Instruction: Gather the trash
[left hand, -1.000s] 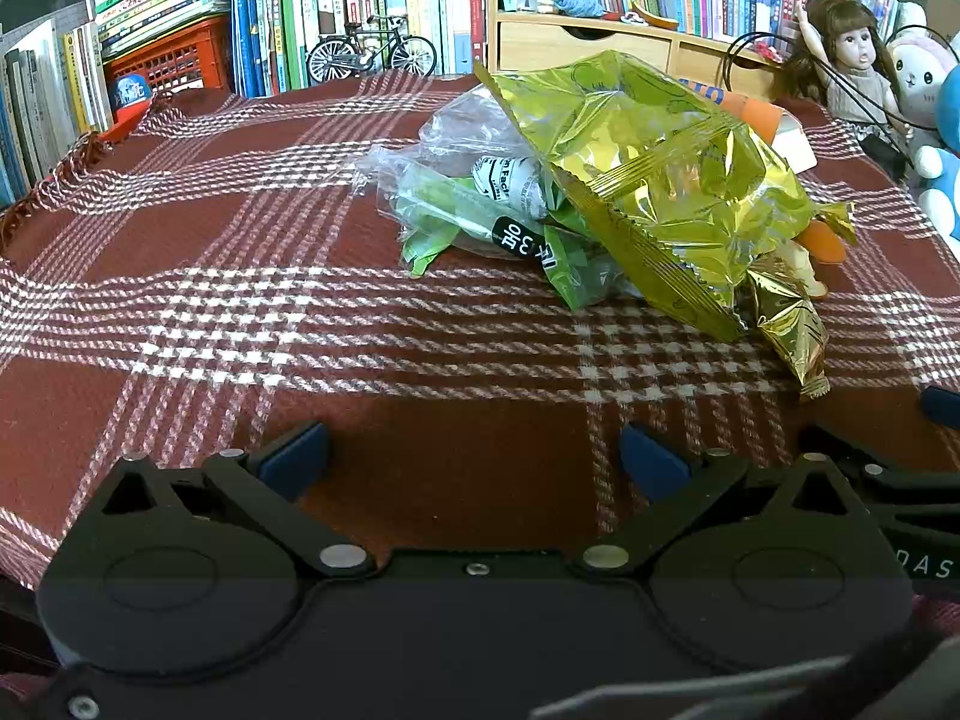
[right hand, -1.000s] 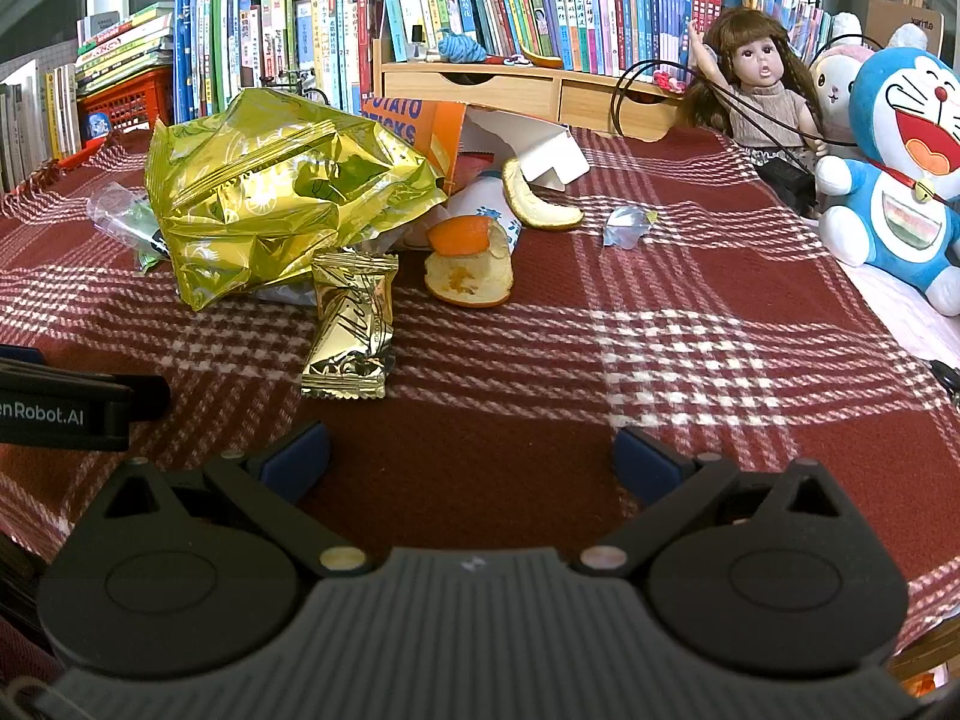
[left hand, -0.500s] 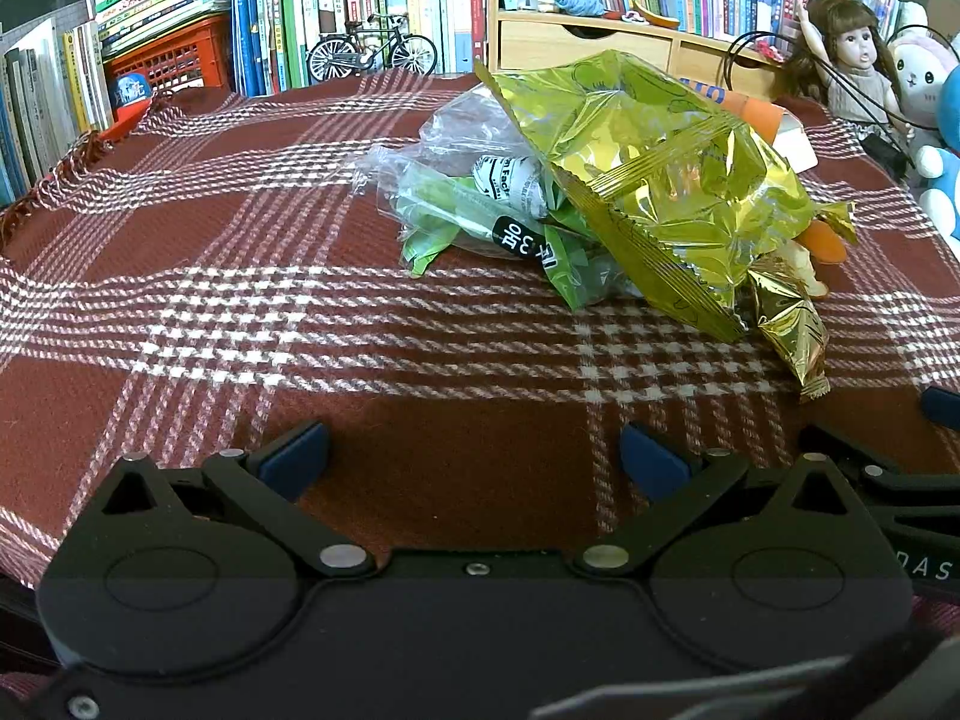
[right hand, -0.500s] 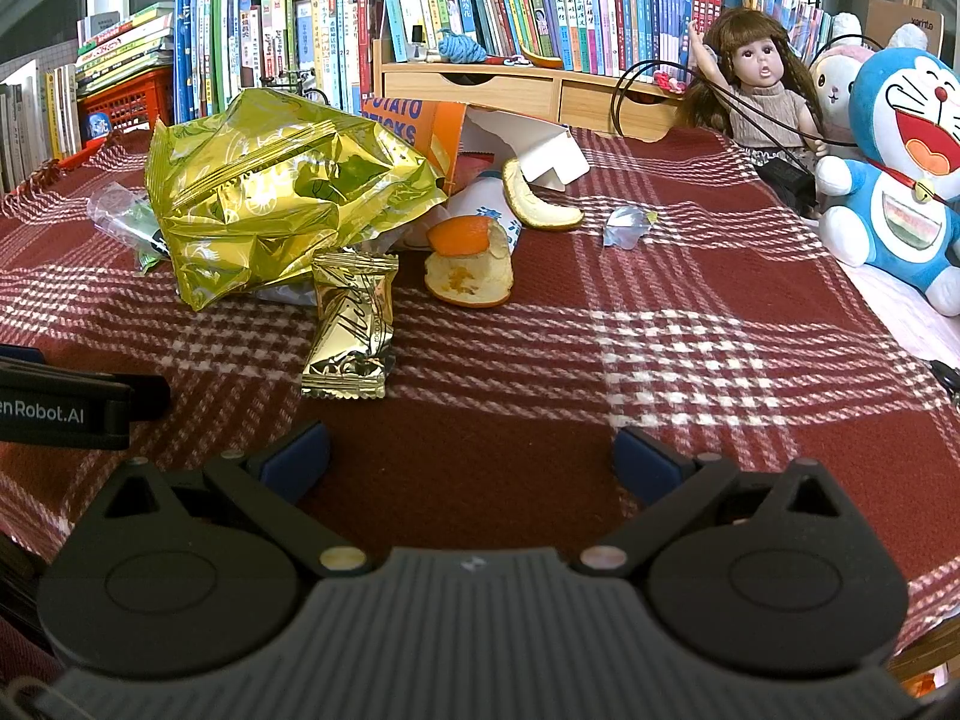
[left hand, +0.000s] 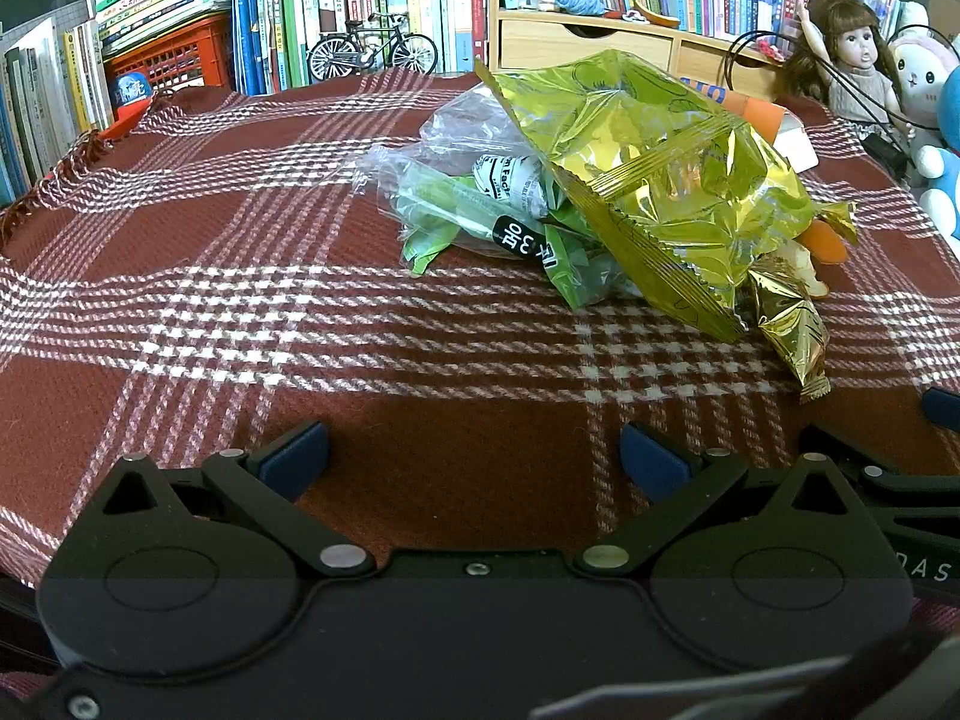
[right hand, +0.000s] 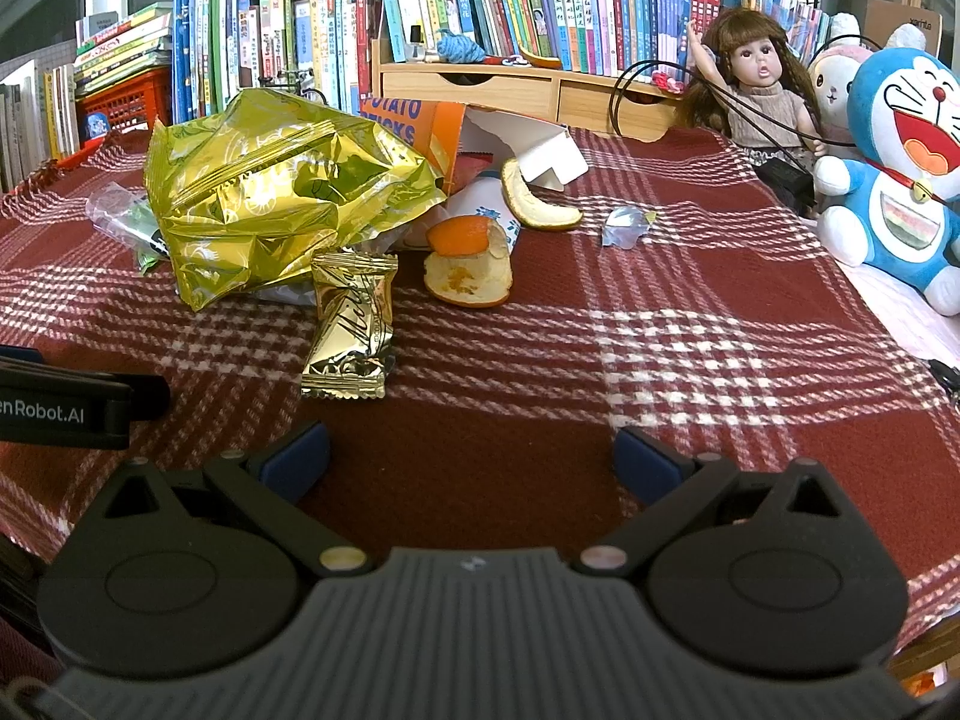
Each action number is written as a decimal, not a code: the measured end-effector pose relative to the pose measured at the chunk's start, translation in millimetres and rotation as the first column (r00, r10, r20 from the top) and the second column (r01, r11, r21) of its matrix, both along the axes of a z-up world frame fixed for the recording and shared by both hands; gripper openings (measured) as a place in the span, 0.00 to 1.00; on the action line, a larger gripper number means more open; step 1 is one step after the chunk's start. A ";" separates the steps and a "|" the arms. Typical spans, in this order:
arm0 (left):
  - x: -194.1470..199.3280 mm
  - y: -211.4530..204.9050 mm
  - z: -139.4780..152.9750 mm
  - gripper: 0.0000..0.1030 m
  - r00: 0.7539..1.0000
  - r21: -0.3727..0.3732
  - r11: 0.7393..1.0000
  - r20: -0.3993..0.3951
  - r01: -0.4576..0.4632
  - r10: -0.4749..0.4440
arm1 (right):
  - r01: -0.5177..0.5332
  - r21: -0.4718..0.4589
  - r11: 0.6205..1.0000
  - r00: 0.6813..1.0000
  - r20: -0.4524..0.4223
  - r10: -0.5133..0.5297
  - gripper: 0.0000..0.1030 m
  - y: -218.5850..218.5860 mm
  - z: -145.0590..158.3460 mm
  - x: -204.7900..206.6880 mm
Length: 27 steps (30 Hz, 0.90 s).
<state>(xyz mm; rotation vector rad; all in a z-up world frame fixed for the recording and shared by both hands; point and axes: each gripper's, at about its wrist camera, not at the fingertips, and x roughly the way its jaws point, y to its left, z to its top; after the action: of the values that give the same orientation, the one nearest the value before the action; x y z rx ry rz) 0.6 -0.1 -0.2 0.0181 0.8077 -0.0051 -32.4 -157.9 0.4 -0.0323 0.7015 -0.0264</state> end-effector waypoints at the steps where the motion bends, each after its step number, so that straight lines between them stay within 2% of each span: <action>1: 0.0 0.0 0.0 1.00 1.000 0.000 1.000 -0.001 0.000 0.000 | 0.000 0.000 1.000 1.000 0.000 0.000 1.00 0.1 0.1 -0.1; 17: 1.7 4.4 -4.8 1.00 1.000 -0.002 1.000 -0.007 0.000 0.000 | -0.006 -0.007 1.000 1.000 0.031 0.006 1.00 -0.1 -1.1 -3.3; 23: 2.1 5.5 -3.7 1.00 1.000 -0.006 1.000 0.003 0.007 -0.007 | -0.045 -0.016 0.999 0.998 0.036 0.046 1.00 -2.1 0.4 -3.3; 27: -3.5 15.2 0.9 1.00 0.999 -0.086 0.996 0.034 0.012 -0.009 | -0.062 -0.006 0.998 0.997 0.048 0.063 1.00 -4.8 4.1 -5.3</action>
<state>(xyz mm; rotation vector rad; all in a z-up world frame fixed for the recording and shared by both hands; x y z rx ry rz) -2.9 15.1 0.7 -0.0593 0.7734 -0.0496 -37.6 -162.7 4.5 -0.0576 0.6517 0.0312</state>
